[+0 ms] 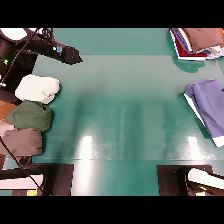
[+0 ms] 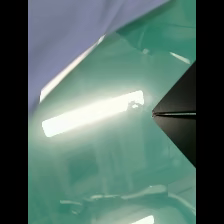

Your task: Fold the shirts.

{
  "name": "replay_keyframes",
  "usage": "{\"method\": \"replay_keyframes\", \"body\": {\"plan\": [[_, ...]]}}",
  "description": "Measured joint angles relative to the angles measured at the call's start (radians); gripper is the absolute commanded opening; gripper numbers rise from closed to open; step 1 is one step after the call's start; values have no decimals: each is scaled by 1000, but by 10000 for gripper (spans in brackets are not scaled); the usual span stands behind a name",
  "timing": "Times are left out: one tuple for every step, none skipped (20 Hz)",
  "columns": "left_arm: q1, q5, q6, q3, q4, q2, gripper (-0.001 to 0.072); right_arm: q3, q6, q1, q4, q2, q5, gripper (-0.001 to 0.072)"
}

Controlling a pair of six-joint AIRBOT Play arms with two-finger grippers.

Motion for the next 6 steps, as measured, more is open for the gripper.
{"method": "replay_keyframes", "body": {"plan": [[0, 6, 0, 0, 0, 0, 24, 0, -9, 43, 8, 0, -10, 18], [0, 10, 0, 0, 0, 0, 24, 0, -18, 85, 17, 0, -23, 18], [0, 15, 0, 0, 0, 0, 24, 0, -25, 121, 23, 0, -33, 18], [0, 19, 0, 0, 0, 0, 24, 0, -30, 154, 26, 0, -44, 18], [0, 26, 0, 0, 0, 0, 24, 0, -34, 177, 32, 0, -52, 18], [0, 30, 0, 0, 0, 0, 24, 0, -37, 198, 32, 0, -58, 18]]}}
